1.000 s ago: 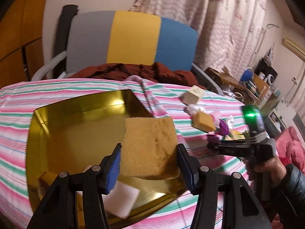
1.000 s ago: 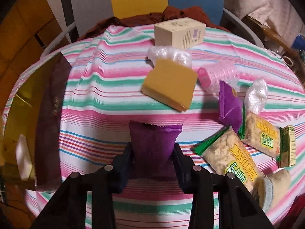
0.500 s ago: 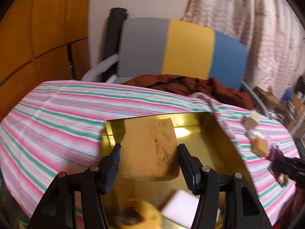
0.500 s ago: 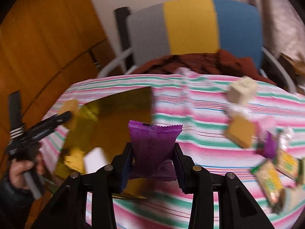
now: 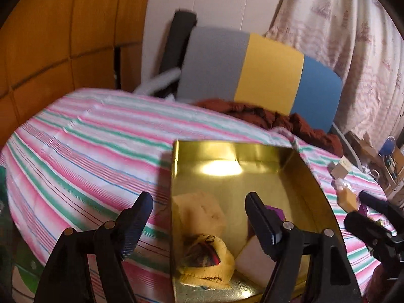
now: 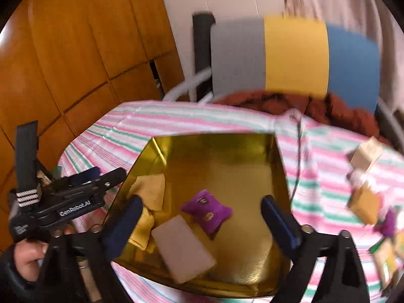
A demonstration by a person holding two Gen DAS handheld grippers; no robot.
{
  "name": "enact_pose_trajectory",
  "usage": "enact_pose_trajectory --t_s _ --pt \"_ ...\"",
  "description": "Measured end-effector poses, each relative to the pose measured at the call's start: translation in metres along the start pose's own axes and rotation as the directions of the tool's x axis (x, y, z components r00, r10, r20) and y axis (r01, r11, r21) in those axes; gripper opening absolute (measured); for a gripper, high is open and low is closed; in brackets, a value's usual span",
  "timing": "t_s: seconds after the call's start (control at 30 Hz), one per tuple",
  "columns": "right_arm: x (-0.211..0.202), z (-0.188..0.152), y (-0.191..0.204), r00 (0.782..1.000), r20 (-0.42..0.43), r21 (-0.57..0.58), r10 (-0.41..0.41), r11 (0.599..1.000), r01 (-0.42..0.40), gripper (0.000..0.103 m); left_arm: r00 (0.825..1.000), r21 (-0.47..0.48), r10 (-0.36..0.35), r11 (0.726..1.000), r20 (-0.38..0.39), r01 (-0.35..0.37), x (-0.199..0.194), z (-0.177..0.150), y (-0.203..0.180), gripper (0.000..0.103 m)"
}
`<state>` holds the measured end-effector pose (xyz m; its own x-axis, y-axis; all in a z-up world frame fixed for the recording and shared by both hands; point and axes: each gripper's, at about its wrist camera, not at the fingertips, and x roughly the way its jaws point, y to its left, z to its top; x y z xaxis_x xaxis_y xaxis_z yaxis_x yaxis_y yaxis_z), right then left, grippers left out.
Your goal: Organize objects
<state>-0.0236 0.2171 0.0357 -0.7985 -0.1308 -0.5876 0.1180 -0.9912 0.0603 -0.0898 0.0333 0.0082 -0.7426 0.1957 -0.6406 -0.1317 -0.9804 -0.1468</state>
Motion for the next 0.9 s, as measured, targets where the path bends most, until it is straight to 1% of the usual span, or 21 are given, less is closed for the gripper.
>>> enact_pose_trajectory --t_s 0.03,0.07,0.1,0.13,0.2,0.23,0.3,0.33,0.37,0.43,0.57,0.73,0.9 --pt "-0.009 -0.002 0.005 0.996 0.074 -0.047 -0.057 0.997 0.060 0.103 1.000 0.014 0.013 1.000 0.025 -0.013 -0.007 -0.001 -0.001 0.077" --pt "-0.016 -0.006 0.010 0.988 0.122 -0.079 -0.089 0.992 0.099 0.103 0.998 0.027 0.032 0.999 0.046 -0.033 -0.012 -0.003 -0.003 0.077" --pt "-0.022 -0.008 0.015 0.979 0.162 -0.103 -0.123 0.985 0.141 0.103 0.996 0.038 0.052 0.998 0.067 -0.054 -0.018 -0.004 -0.005 0.077" --pt "-0.024 -0.010 0.019 0.977 0.163 -0.113 -0.137 0.981 0.157 0.103 0.995 0.043 0.056 0.997 0.077 -0.060 -0.021 -0.004 -0.005 0.077" --pt "-0.022 -0.010 0.020 0.990 0.115 -0.100 -0.087 0.990 0.098 0.103 0.996 0.043 0.050 0.998 0.070 -0.053 -0.024 -0.005 -0.007 0.077" --pt "-0.023 -0.012 0.020 0.991 0.104 -0.084 -0.079 0.993 0.088 0.103 0.998 0.039 0.038 0.998 0.055 -0.040 -0.023 -0.007 -0.008 0.076" --pt "-0.023 -0.017 0.019 0.992 0.092 -0.067 -0.088 0.993 0.095 0.103 0.998 0.041 0.035 0.999 0.044 -0.036 -0.023 -0.009 -0.010 0.074" --pt "-0.020 -0.020 0.018 0.995 0.063 -0.053 -0.082 0.995 0.086 0.103 0.999 0.048 0.032 0.998 0.041 -0.034 -0.023 -0.011 -0.012 0.072" --pt "-0.019 -0.021 0.015 0.996 0.049 -0.036 -0.078 0.996 0.080 0.103 0.999 0.054 0.030 0.998 0.039 -0.032 -0.025 -0.012 -0.015 0.072" --pt "-0.018 -0.026 0.007 0.995 0.029 0.020 -0.099 0.995 0.098 0.103 0.999 0.073 0.023 0.997 0.041 -0.026 -0.028 -0.016 -0.020 0.072" --pt "-0.015 -0.036 -0.009 0.996 -0.015 0.090 -0.090 0.992 0.091 0.103 0.999 0.096 0.016 0.995 0.049 -0.021 -0.034 -0.022 -0.027 0.072" --pt "-0.021 -0.047 -0.016 0.996 -0.039 0.102 -0.085 0.991 0.089 0.103 0.999 0.127 0.016 0.992 0.037 -0.021 -0.036 -0.028 -0.036 0.074" --pt "-0.030 -0.049 -0.026 0.995 -0.039 0.111 -0.091 0.989 0.095 0.103 1.000 0.146 -0.008 0.989 0.016 0.006 -0.037 -0.034 -0.045 0.074"
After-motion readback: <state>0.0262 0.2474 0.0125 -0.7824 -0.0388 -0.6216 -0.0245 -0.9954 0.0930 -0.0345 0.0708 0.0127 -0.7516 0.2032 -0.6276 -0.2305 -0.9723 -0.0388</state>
